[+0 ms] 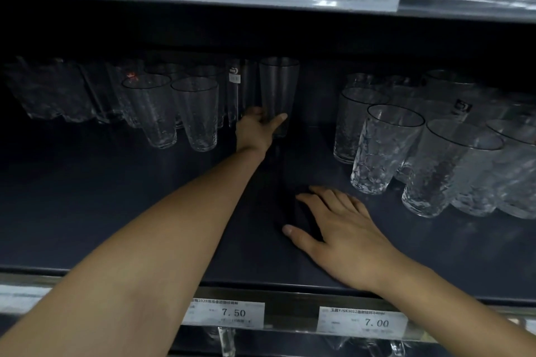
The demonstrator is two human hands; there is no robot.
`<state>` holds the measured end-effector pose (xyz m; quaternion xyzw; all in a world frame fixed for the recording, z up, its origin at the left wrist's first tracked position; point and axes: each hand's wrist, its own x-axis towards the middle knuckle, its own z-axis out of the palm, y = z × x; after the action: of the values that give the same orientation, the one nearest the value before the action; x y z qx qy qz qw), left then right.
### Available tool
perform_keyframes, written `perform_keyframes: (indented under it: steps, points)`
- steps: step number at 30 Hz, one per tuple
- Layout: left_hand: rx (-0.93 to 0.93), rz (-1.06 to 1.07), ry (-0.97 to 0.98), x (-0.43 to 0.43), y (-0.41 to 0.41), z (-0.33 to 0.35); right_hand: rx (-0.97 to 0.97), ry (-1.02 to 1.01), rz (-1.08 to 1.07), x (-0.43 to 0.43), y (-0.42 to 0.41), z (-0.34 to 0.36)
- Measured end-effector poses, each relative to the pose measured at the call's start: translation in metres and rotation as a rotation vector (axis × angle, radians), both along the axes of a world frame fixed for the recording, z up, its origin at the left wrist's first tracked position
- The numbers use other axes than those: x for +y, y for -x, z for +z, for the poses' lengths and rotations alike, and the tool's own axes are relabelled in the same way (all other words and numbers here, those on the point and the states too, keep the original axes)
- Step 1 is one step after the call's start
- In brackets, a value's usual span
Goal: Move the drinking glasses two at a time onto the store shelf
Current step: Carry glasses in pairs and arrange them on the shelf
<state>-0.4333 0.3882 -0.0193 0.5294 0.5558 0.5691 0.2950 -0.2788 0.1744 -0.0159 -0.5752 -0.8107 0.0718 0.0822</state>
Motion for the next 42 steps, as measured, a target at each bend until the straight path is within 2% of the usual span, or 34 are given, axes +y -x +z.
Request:
perform_keyframes:
  steps: [29, 42]
  points:
    - [0.18, 0.029, -0.046, 0.022, -0.003, -0.001, -0.007, -0.036, 0.005, 0.004, -0.001, -0.007]
    - [0.165, 0.061, -0.027, 0.02, -0.002, 0.0, 0.003, -0.033, 0.003, 0.004, -0.001, -0.007]
